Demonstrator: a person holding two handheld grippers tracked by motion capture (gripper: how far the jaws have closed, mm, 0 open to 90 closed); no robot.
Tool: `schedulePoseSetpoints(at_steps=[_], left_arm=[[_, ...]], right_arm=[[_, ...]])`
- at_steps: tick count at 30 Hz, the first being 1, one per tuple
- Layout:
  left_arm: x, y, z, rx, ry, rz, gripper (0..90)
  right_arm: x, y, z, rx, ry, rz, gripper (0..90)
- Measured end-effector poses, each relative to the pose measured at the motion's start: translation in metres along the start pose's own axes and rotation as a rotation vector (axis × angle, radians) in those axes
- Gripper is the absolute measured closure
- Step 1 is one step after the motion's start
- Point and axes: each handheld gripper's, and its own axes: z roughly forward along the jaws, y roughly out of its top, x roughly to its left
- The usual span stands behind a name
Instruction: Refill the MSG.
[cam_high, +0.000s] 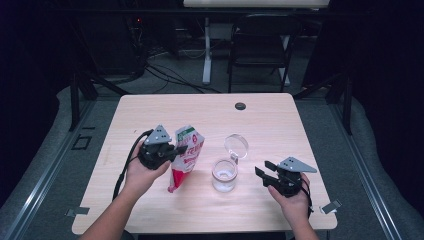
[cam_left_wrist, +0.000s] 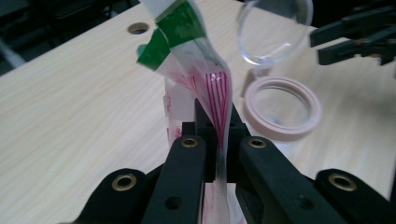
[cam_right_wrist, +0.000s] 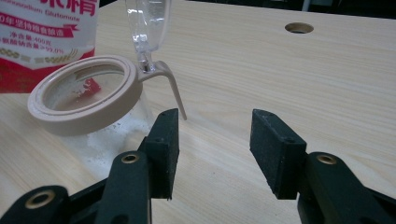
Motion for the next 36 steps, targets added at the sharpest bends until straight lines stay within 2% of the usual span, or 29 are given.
schedulePoseSetpoints(at_steps=[4,7,9,12,18,20,21,22,23,26,29,32,36], left_arm=[[-0.006,-0.014,-0.006,-0.019,-0.034,0.01,90.0],[-0.009,-0.02,-0.009,-0.026,-0.041,0.008,90.0],[-0.012,-0.033,-0.013,-0.044,-0.057,0.0,90.0],[-0.015,-0.044,-0.015,-0.055,-0.072,-0.006,90.0],[-0.019,-0.062,-0.011,-0.066,-0.105,-0.044,89.9],[-0.021,-0.066,-0.008,-0.06,-0.114,-0.045,89.9],[-0.022,-0.068,-0.007,-0.059,-0.119,-0.054,89.9],[-0.022,-0.068,-0.007,-0.059,-0.119,-0.054,89.9],[-0.024,-0.071,-0.006,-0.056,-0.121,-0.057,89.9],[-0.027,-0.074,-0.003,-0.061,-0.125,-0.07,89.8],[-0.03,-0.075,-0.003,-0.067,-0.116,-0.068,89.8],[-0.031,-0.076,-0.003,-0.069,-0.117,-0.073,89.7],[-0.031,-0.078,-0.004,-0.073,-0.114,-0.082,89.7]], right_arm=[[0.002,0.001,-0.001,-0.007,0.019,-0.013,52.3],[0.006,0.004,-0.004,-0.024,0.029,-0.032,52.1],[0.01,0.008,-0.007,-0.029,0.045,-0.051,51.9],[0.017,0.014,-0.011,-0.031,0.077,-0.072,52.7],[0.035,0.034,-0.019,-0.039,0.161,-0.113,62.2],[0.041,0.04,-0.018,-0.046,0.201,-0.119,64.2],[0.045,0.044,-0.015,-0.044,0.223,-0.128,65.0],[0.045,0.044,-0.015,-0.044,0.223,-0.128,65.0],[0.052,0.049,-0.008,-0.025,0.254,-0.149,66.2],[0.064,0.055,0.004,-0.001,0.304,-0.182,66.9],[0.078,0.063,0.016,0.006,0.363,-0.216,68.5],[0.088,0.068,0.025,0.022,0.4,-0.239,69.5],[0.094,0.071,0.04,0.042,0.419,-0.243,69.5]])
